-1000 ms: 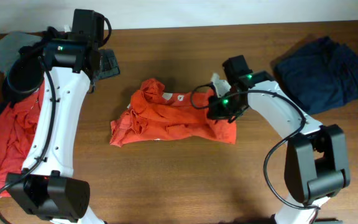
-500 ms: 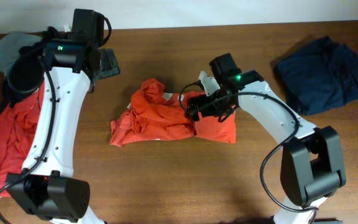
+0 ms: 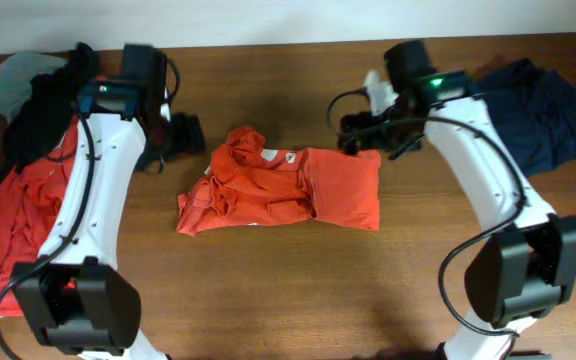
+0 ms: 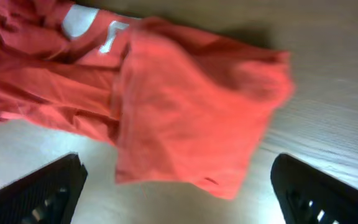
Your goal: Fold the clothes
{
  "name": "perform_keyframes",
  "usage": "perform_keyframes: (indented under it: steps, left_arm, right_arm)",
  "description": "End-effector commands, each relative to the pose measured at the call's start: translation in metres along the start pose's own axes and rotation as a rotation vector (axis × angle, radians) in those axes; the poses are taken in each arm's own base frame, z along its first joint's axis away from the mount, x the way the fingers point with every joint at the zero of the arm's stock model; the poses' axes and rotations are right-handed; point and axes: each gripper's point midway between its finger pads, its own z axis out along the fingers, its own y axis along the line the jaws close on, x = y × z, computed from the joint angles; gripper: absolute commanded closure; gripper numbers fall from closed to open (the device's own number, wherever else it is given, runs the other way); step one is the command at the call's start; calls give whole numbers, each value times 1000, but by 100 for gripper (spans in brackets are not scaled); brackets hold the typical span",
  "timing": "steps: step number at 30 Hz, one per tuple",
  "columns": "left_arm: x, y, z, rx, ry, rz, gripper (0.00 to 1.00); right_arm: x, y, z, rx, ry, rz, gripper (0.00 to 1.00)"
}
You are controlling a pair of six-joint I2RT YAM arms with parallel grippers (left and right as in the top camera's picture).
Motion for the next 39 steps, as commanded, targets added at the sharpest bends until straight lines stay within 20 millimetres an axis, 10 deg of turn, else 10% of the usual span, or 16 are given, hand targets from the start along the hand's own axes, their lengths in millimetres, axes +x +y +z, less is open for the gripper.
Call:
perform_keyframes:
  steps: [1, 22, 39]
  left_arm:
    - [27, -34, 16, 254, 108, 141, 11]
    - [45, -24, 125, 436, 270, 176, 9]
    - [55, -41, 147, 562, 320, 182, 49]
  right_arm:
    - [-8, -16, -22, 45, -50, -10, 1]
    - [-5, -25, -24, 52, -40, 13, 1]
    - [-8, -49, -33, 31, -58, 86, 1]
